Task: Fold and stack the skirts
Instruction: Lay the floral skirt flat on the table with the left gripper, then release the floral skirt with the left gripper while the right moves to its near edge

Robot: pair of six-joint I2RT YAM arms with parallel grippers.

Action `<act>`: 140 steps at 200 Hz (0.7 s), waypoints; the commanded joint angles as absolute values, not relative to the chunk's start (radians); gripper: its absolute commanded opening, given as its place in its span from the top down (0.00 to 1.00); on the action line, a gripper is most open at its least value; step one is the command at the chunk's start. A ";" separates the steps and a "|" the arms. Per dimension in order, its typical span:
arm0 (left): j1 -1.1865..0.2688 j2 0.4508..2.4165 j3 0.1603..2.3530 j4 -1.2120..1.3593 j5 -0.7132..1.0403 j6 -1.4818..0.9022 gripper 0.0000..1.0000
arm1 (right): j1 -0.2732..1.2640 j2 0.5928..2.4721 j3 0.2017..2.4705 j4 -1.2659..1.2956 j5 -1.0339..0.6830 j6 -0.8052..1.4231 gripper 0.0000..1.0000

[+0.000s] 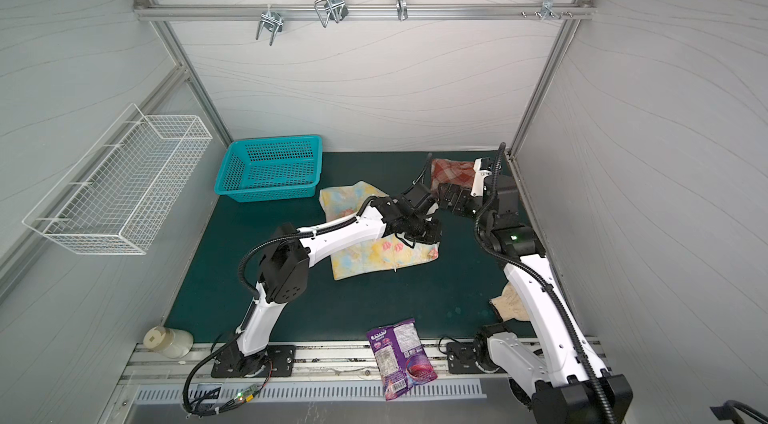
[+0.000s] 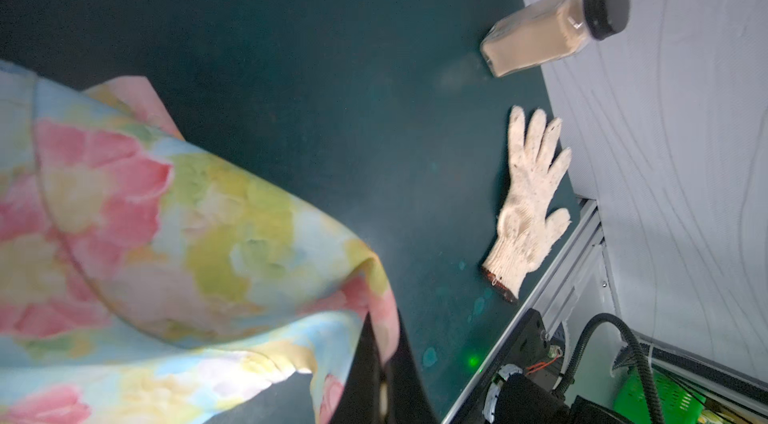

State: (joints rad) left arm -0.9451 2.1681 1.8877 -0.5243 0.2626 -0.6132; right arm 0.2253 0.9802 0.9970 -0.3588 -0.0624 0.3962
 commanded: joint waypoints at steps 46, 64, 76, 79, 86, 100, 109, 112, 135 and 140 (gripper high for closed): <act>-0.820 1.839 1.522 -0.300 0.232 -0.682 0.30 | 0.218 0.980 0.971 -0.351 -0.148 0.415 0.01; -0.742 1.703 1.382 -0.273 0.236 -0.695 0.29 | 0.238 1.012 0.975 -0.354 -0.192 0.419 0.01; -0.688 1.620 1.307 -0.285 0.219 -0.693 0.28 | 0.296 1.038 0.988 -0.372 -0.157 0.396 0.01; -0.672 1.596 1.291 -0.291 0.216 -0.693 0.27 | 0.315 1.045 0.991 -0.377 -0.142 0.388 0.01; -0.636 1.550 1.256 -0.305 0.209 -0.695 0.27 | 0.367 1.058 0.995 -0.387 -0.104 0.372 0.01; -0.555 1.463 1.185 -0.329 0.212 -0.702 0.25 | 0.478 1.081 0.991 -0.380 -0.027 0.359 0.01; -0.504 1.409 1.136 -0.337 0.216 -0.708 0.23 | 0.554 1.103 0.991 -0.377 0.028 0.354 0.01; -0.485 1.393 1.120 -0.339 0.219 -0.711 0.20 | 0.579 1.111 0.991 -0.374 0.045 0.352 0.01; -0.359 1.270 1.002 -0.339 0.242 -0.734 0.04 | 0.741 1.194 0.999 -0.354 0.130 0.354 0.01; -0.337 1.245 0.978 -0.339 0.241 -0.737 0.02 | 0.771 1.215 1.001 -0.349 0.145 0.358 0.01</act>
State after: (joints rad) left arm -0.4225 1.3308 1.0615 -0.3374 0.2253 -0.7013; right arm 0.6563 1.1492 0.9844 -0.3649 0.0170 0.3717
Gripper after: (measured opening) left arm 0.905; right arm 0.991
